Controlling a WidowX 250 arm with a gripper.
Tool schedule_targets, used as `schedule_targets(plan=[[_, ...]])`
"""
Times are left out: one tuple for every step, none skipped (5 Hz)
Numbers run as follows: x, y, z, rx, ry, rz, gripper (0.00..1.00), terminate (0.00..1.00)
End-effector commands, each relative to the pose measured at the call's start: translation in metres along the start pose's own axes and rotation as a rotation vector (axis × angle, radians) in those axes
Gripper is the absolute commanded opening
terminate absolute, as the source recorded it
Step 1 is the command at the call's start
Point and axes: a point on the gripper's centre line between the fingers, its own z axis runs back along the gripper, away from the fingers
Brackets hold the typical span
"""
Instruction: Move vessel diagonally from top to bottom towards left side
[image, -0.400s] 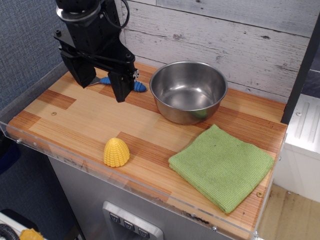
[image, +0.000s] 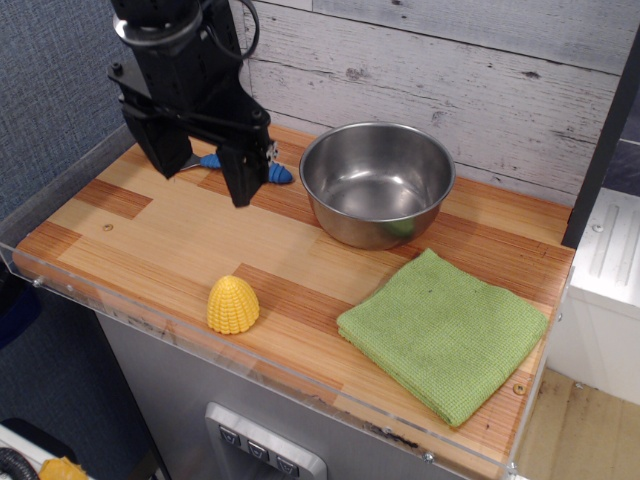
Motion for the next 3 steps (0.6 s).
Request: schedule_targets(plan=[[0.029, 0.002, 0.006, 0.149, 0.001, 0.329, 1.0, 0.0], [0.037, 0.006, -0.004, 0.152, -0.004, 0.5, 1.0, 0.0], [0.045, 0.009, -0.017, 0.109, -0.05, 0.7, 1.0, 0.0]])
